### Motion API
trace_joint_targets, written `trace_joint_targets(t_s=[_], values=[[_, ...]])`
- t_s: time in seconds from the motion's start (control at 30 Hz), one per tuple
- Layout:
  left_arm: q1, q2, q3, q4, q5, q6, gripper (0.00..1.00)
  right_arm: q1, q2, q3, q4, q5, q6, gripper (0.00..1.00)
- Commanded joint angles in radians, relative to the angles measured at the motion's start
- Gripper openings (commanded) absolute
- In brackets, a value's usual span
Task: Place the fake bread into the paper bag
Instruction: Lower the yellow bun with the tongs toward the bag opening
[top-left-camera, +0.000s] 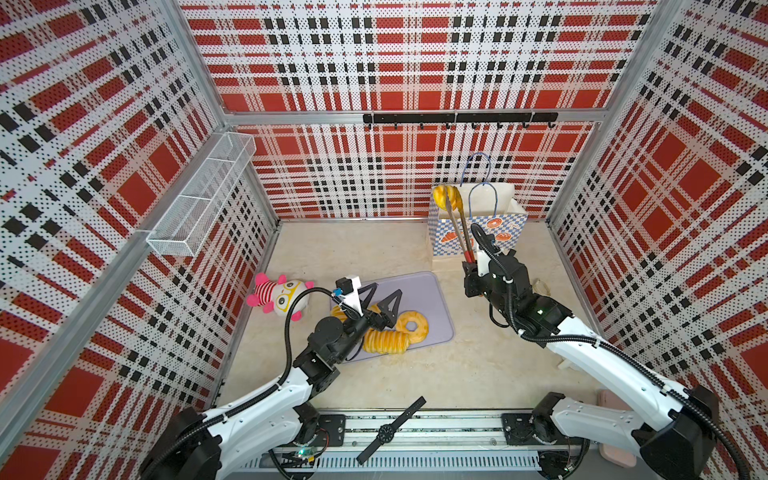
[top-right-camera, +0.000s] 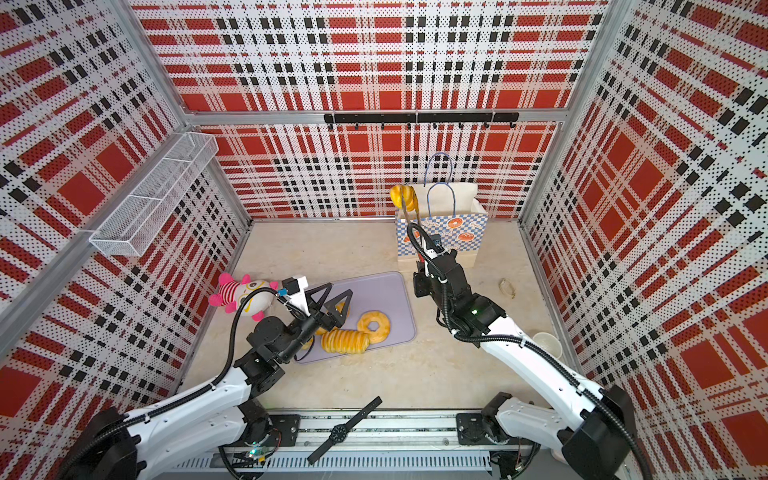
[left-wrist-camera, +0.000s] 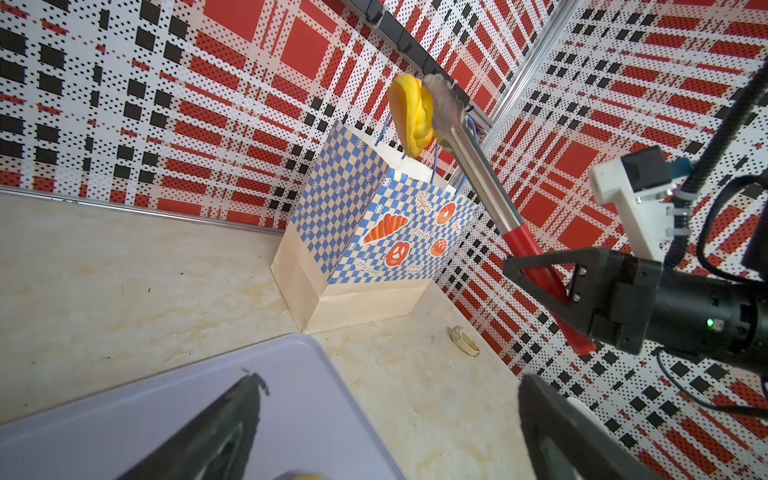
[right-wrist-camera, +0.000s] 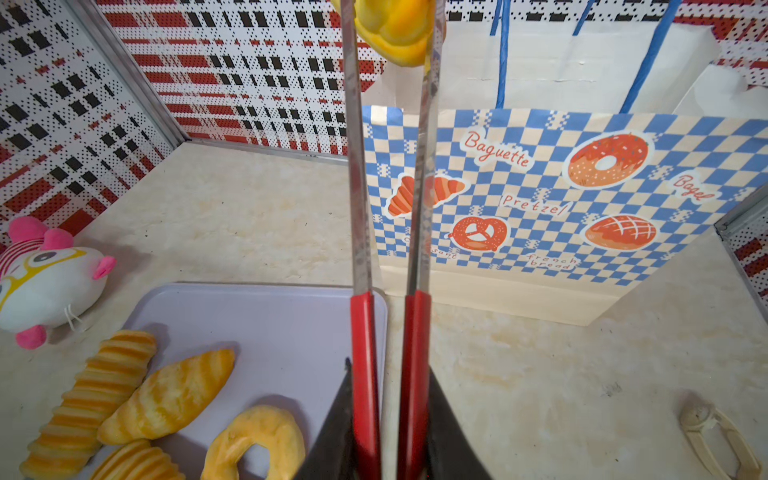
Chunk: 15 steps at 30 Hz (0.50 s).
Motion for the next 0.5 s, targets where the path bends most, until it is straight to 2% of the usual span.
trace_joint_targets(t_s=[0.0,0.47], values=[[-0.004,-0.002,-0.005,0.032,0.011,0.011,0.98,-0.015,0.036,0.06,0.03,0.04,0.011,0.23],[-0.004,-0.005,-0.008,0.033,0.006,0.014,0.98,-0.037,0.055,0.026,0.027,0.075,0.024,0.33]])
